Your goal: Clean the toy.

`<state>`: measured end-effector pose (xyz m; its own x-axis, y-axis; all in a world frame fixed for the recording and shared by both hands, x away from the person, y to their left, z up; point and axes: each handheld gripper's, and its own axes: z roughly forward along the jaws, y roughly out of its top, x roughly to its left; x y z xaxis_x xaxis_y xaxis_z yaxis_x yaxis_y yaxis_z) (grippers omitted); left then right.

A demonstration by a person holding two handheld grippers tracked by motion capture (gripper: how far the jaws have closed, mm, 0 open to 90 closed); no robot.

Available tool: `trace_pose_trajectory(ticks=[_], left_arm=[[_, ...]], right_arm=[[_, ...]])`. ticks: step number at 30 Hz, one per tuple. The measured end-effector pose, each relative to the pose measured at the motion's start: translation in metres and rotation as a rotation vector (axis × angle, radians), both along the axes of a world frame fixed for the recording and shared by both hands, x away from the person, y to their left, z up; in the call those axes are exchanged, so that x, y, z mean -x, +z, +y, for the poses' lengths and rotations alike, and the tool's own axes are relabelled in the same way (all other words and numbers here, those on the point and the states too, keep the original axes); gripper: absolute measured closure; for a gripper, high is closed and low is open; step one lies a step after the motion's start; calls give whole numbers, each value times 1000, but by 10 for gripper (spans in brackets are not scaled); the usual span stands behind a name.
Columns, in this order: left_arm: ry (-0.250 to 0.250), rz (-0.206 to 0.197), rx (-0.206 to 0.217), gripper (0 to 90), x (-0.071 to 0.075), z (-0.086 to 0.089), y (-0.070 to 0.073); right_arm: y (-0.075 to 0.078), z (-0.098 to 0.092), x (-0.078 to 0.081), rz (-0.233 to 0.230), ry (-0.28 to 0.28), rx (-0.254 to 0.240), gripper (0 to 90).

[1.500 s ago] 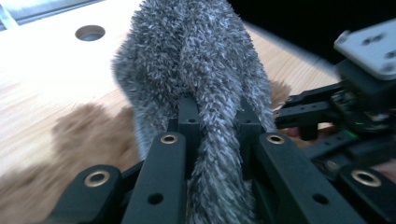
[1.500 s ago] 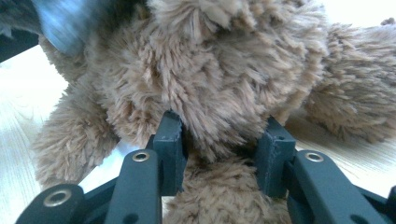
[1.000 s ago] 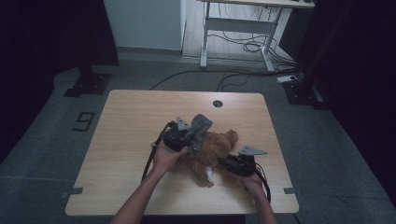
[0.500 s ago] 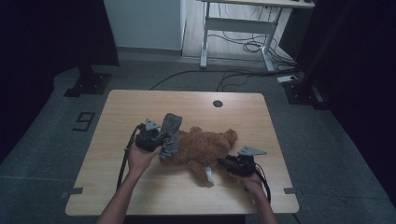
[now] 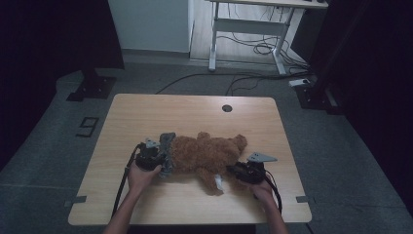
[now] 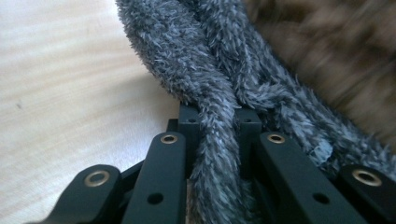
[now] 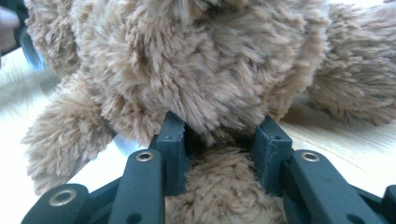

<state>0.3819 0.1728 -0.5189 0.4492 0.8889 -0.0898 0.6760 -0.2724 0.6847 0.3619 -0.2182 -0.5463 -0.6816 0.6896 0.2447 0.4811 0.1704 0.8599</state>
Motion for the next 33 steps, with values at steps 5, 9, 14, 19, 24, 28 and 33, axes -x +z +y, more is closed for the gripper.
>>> trace_pose_trajectory(ticks=[5, 9, 14, 19, 24, 28, 33], left_arm=[[8, 25, 44, 780, -7, 3, -1], [12, -44, 49, 776, -7, 6, 27], [-22, -148, 92, 773, -2, -1, 69], [-92, -197, 108, 772, -5, -31, 98], [-147, -191, 106, 769, -16, -67, 106], [-157, -139, 76, 764, -28, -88, 98], [-170, -112, 12, 765, -30, -97, 78]], right_arm=[[-1, 0, -5, -1, -14, -11, 615], [-1, -1, -9, 2, -32, -14, 614], [0, 1, -14, 6, -45, -9, 611], [0, 1, -13, 7, -47, -8, 609], [0, 1, -13, 7, -49, -11, 607], [0, 1, -13, 6, -44, -8, 606], [0, 1, -12, 0, -41, -5, 598]])
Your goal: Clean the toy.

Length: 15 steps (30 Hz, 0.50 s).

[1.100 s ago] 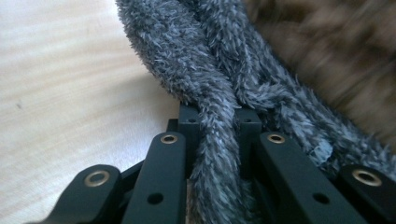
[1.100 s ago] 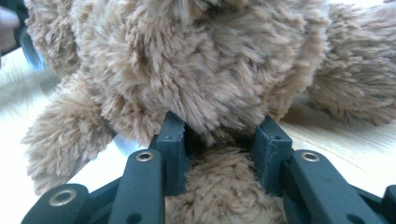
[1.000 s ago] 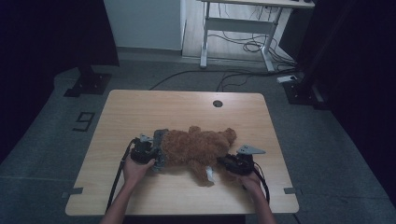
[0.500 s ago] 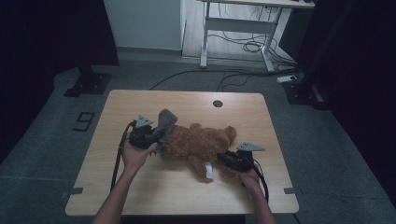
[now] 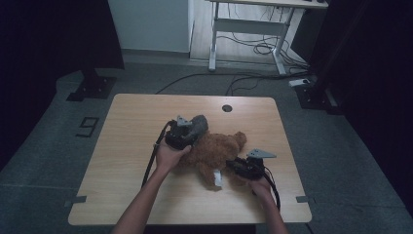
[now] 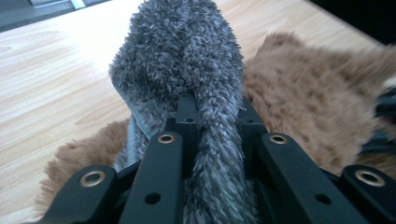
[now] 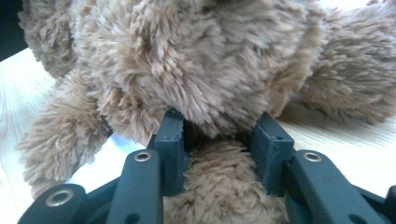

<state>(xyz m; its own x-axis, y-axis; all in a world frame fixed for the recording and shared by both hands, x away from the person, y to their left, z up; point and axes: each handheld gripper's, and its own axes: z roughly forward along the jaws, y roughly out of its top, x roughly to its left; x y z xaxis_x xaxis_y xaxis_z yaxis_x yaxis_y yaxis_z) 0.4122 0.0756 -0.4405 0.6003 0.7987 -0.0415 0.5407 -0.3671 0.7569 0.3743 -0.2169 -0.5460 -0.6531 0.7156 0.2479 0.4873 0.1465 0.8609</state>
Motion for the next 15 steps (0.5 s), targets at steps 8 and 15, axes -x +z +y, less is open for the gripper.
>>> trace_pose_trajectory(ticks=[8, 15], left_arm=[[-28, 32, 24, 772, 7, 10, -11], [-38, 19, 82, 781, 20, 19, -24]], right_arm=[[1, 1, 2, 8, -15, 22, 466], [5, -4, 5, 38, -19, 17, 373]])
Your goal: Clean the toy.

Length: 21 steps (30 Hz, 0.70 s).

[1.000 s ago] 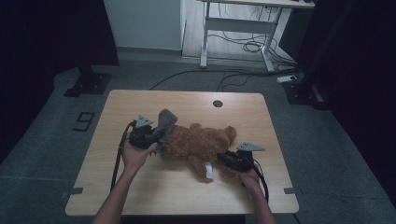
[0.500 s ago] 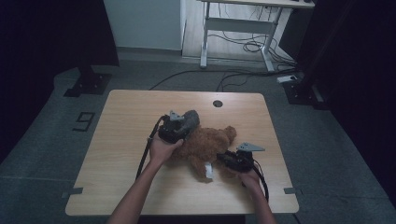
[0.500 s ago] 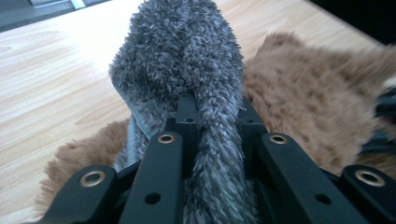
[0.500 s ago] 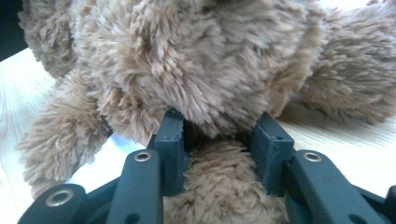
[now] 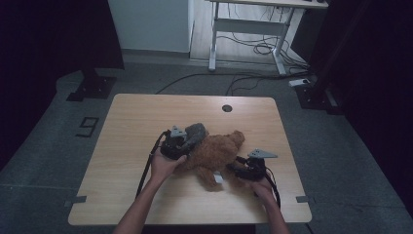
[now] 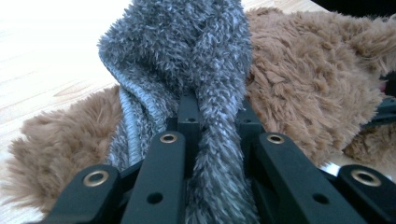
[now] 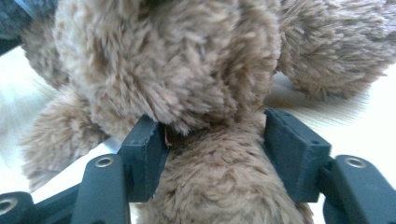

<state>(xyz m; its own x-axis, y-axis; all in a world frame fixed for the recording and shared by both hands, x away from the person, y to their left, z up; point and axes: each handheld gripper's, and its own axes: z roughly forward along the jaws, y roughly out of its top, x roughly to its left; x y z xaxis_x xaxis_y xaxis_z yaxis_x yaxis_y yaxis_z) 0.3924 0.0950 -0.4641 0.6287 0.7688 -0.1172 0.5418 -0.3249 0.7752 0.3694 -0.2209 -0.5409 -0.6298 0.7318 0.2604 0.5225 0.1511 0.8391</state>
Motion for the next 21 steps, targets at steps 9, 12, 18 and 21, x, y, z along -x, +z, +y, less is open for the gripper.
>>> trace_pose_trajectory(ticks=[9, 12, 18, 21], left_arm=[[-13, -42, 2, 783, 22, 1, -9], [-6, -54, 37, 783, 29, 4, -14], [-21, -67, 49, 784, 41, 3, -20], [-23, -73, 58, 784, 48, 5, -22]], right_arm=[[10, -7, 4, -4, -20, -22, 248], [14, -6, 7, -15, 1, -16, 234], [35, -13, 13, -63, -12, -89, 213], [41, -7, 13, -68, -9, -93, 185]])
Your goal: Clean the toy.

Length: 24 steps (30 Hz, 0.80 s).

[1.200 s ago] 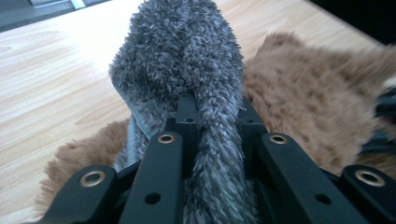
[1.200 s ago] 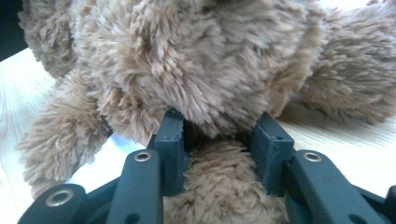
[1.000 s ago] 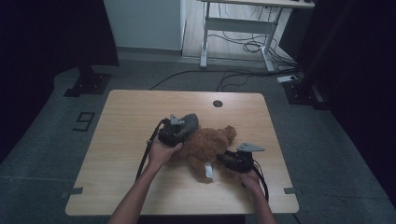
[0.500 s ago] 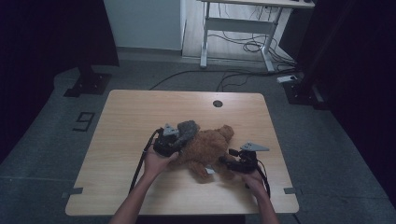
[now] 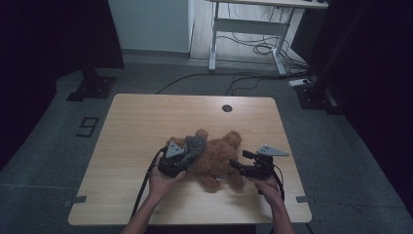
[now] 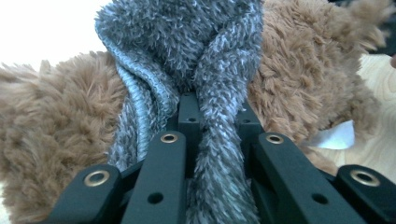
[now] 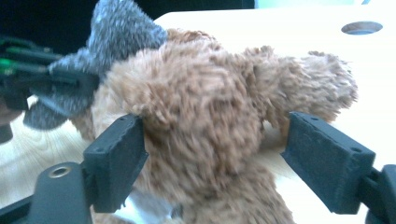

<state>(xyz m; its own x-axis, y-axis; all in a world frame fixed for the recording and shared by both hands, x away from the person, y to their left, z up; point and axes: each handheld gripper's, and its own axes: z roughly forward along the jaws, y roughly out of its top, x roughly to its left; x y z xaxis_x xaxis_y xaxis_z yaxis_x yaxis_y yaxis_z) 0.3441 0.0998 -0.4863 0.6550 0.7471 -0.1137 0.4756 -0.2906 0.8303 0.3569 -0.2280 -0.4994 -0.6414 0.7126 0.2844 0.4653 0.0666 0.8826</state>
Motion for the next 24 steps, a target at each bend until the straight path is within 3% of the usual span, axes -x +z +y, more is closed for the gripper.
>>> trace_pose_trajectory(ticks=[4, 8, 17, 24], left_arm=[[2, -6, 23, 784, 7, 2, -5], [5, -12, 21, 784, 8, 2, -5], [0, -13, 36, 784, 15, 3, -8], [-2, -16, 39, 784, 17, 3, -9]], right_arm=[[3, 12, -5, 4, 8, -8, 143], [5, 18, -10, 13, -7, -33, 130], [12, 13, -9, -2, -24, -47, 128], [6, 20, -11, 23, 15, -28, 130]])
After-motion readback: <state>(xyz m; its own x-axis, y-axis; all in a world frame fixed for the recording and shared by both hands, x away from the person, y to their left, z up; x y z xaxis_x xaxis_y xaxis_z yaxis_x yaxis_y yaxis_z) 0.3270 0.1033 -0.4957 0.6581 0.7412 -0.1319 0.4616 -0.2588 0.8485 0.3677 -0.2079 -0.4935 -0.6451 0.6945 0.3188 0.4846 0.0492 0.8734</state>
